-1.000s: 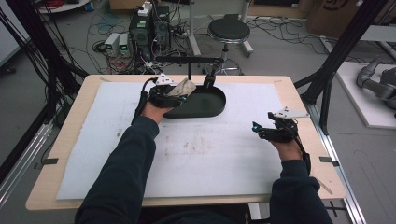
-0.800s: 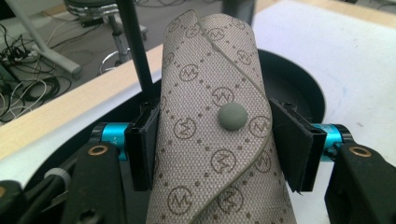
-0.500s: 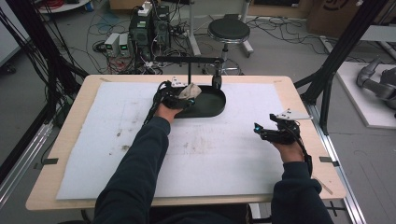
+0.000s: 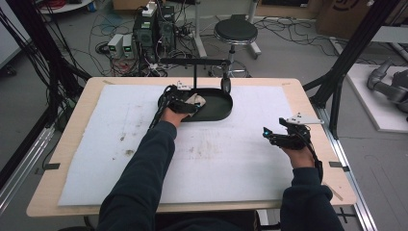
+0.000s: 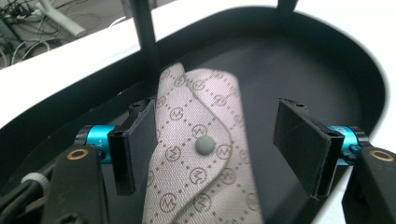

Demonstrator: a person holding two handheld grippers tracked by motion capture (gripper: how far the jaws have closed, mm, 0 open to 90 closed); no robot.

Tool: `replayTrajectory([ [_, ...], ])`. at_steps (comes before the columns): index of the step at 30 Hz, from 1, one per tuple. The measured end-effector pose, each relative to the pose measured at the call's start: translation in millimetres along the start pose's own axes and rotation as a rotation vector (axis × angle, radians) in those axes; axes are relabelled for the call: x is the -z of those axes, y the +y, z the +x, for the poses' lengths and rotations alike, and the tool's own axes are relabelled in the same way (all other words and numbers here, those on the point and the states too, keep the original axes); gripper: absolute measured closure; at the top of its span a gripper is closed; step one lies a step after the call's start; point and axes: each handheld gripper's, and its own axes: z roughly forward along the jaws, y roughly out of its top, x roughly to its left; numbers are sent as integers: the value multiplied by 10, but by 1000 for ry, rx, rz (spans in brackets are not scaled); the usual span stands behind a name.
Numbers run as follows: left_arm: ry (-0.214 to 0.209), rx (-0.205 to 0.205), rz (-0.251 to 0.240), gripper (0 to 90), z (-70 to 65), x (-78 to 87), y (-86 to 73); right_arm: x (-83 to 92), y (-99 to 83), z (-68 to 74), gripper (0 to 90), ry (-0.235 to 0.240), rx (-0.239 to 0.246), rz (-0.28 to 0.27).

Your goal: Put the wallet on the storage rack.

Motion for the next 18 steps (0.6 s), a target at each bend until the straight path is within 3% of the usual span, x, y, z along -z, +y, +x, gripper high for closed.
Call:
replayTrajectory([
  [4,-29,33,-43,248,-73,205,-36,2,-4,3,239,-1,7,-1],
  [8,-64,42,-125,241,-139,483,-80,3,-9,12,239,-2,10,6],
  [12,-69,62,-207,241,-135,777,-139,2,-21,26,239,8,17,8],
  [18,-58,60,-281,232,-66,1159,-289,0,-37,19,237,28,36,3],
])
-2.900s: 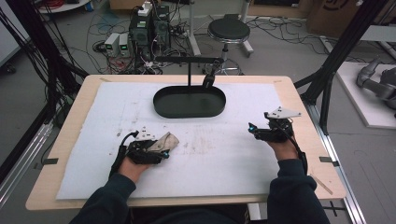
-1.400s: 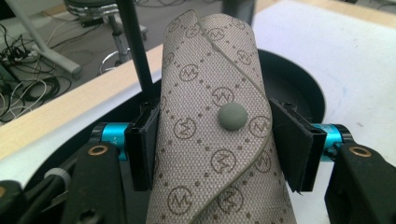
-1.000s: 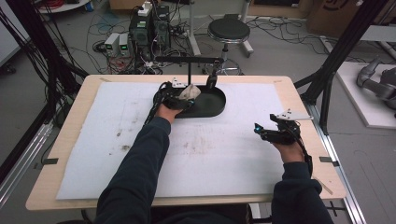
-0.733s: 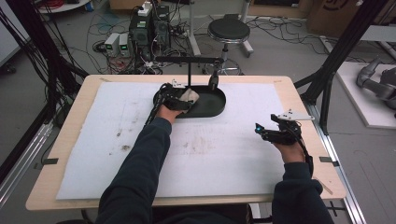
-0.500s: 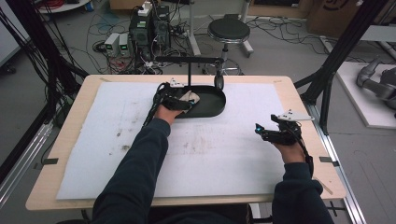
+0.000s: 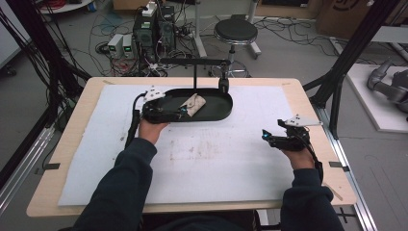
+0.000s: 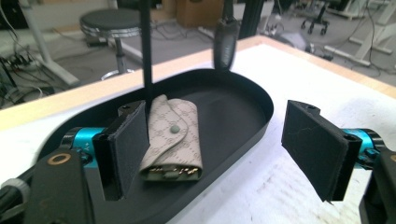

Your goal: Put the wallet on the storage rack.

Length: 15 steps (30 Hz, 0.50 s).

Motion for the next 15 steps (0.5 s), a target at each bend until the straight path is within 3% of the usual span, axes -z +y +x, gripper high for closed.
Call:
replayTrajectory([
  [4,13,7,-27,231,-5,261,-103,6,-10,21,225,6,8,7],
  [9,24,-27,-32,232,-80,504,-300,13,-8,38,225,1,12,10],
  [12,53,-36,-26,227,-70,628,-378,19,-4,50,225,4,14,4],
  [15,73,-11,-34,223,-8,758,-439,24,0,67,223,8,20,3],
])
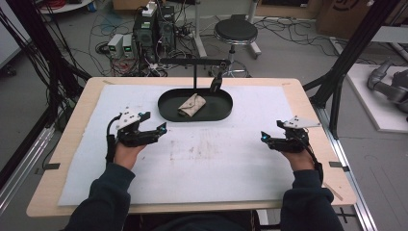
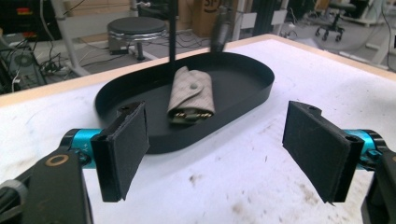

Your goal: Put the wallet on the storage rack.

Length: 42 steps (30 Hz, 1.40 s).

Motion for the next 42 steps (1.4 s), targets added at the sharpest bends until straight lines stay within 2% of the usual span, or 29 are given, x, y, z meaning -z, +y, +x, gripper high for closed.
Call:
replayTrajectory([
  [2,18,-2,-7,222,40,72,-7,4,7,17,221,-2,10,-7],
  [9,29,7,-26,217,158,244,-89,23,26,73,220,-2,26,-11],
  [14,33,-11,-25,220,152,271,-120,1,43,99,220,-1,40,-11],
  [28,64,5,-28,222,237,370,-185,-40,62,89,220,0,43,-17],
  [42,73,6,-20,229,268,347,-199,-31,61,71,220,-4,35,-20],
])
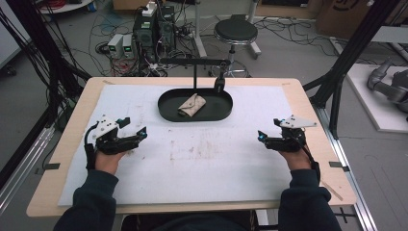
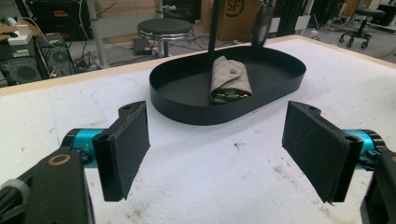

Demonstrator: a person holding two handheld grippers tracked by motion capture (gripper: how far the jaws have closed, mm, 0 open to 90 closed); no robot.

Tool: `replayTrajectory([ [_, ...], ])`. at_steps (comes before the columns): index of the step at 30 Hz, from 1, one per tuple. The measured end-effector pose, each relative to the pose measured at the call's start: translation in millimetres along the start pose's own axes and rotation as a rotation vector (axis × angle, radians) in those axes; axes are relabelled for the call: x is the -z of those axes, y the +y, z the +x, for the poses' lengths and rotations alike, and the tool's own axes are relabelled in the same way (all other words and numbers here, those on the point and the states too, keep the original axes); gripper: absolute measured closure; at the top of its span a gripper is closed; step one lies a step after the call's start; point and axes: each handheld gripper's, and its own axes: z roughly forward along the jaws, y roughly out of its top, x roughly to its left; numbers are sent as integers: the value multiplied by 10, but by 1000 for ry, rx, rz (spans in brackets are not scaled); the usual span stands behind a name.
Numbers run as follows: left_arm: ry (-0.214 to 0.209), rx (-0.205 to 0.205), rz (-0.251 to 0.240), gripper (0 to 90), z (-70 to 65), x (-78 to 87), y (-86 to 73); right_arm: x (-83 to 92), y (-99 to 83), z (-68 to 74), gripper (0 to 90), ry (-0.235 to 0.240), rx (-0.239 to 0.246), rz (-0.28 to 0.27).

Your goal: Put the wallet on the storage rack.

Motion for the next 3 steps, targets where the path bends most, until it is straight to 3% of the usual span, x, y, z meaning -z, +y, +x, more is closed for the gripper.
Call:
replayTrajectory([
  [3,1,1,1,229,5,-3,-2,3,-2,-6,220,0,-3,1],
])
